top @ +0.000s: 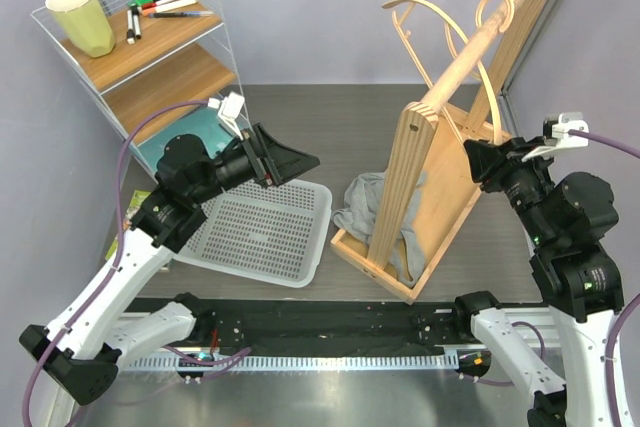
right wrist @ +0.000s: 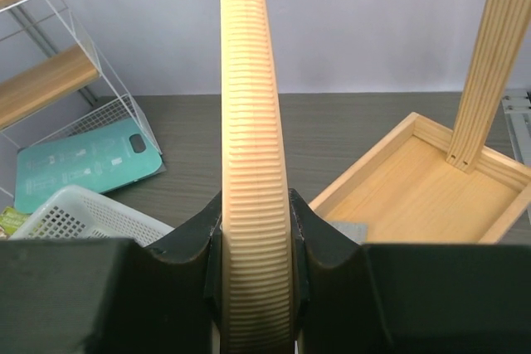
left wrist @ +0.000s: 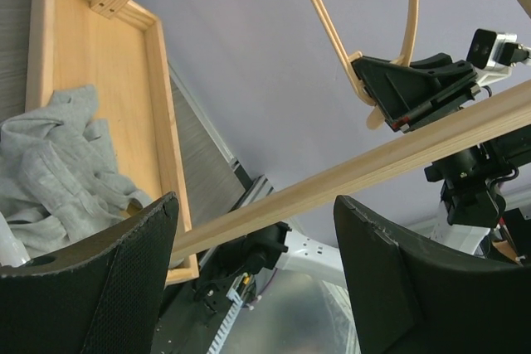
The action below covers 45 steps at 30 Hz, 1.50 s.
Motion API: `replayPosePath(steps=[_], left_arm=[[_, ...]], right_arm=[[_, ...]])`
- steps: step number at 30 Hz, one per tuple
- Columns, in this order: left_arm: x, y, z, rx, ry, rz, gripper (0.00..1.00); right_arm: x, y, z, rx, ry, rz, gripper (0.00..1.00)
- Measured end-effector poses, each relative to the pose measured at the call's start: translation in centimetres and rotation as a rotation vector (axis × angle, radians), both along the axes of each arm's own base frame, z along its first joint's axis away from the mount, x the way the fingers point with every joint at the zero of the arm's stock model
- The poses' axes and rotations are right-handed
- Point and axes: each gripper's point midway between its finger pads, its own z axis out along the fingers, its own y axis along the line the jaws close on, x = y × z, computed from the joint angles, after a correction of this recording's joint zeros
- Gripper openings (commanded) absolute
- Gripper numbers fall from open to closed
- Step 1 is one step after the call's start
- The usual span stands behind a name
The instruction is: Remove the tank top from the hanger
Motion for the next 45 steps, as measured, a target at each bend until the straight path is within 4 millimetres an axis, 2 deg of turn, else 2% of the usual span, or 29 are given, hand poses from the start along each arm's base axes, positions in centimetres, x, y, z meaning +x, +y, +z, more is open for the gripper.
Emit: replayPosePath(steps=[8,12,15,16,17,18,20,21,22,27,30,34,38,45], left_arm=[[0.0,-0.3,-0.4,0.012,0.004,-0.020,0.76],[0.4,-0.7,-1.4,0.041,0.016,-0.024,0.77],[0.7,-1.4,-3.0,0.086,0.044,-0.033,0.80],[0.6,-1.6,-3.5,0.102,0.054,-0.040,0.81],[0.7,-2.0,-4.1,0.126,0.065,-0.044,0.82],[0.7,-2.4,-4.6,0.146,0.074,-0.051,0.82],[0.7,-3.1,-5.7,0.192,0.086,-0.054,0.83],[0.7,-3.3,-6.2,0.210,0.090,-0.053,0.83],[0.7,-3.5,-6.8,0.231,0.091,-0.049,0.84],[1.6,-4.2,-9.6,0.335,0.094,-0.007,0.87],[2.7,-5.1,-12.2,0.411,0.116,0.011,0.88],[3.8,-7.1,-16.5,0.568,0.127,0.025,0.88],[4.7,-9.2,-19.0,0.706,0.103,0.034,0.87],[8.3,-11.6,-24.0,0.909,0.110,0.032,0.86]], right_arm=[[-0.1,-1.0,-2.1,-0.009,0.052,-0.057,0.01],[-0.3,-1.1,-2.5,-0.009,0.049,-0.055,0.02],[-0.4,-1.0,-2.7,-0.011,0.047,-0.050,0.16],[-0.5,-1.0,-2.7,-0.011,0.045,-0.049,0.27],[-0.5,-0.9,-2.9,-0.011,0.044,-0.047,0.32],[-0.5,-0.9,-2.9,-0.011,0.042,-0.045,0.46],[-0.6,-0.9,-3.1,-0.007,0.046,-0.045,0.62],[-0.7,-1.0,-3.5,-0.007,0.055,-0.051,0.76],[-0.8,-1.1,-3.9,-0.006,0.068,-0.056,0.80],[-1.3,-1.8,-5.8,-0.008,0.143,-0.096,0.84],[-1.9,-3.2,-7.4,-0.009,0.209,-0.170,0.86],[-3.7,-5.2,-8.9,0.005,0.287,-0.282,0.86],[-6.0,-6.3,-8.9,0.026,0.315,-0.332,0.86],[-8.5,-6.5,-8.4,0.051,0.303,-0.319,0.85]])
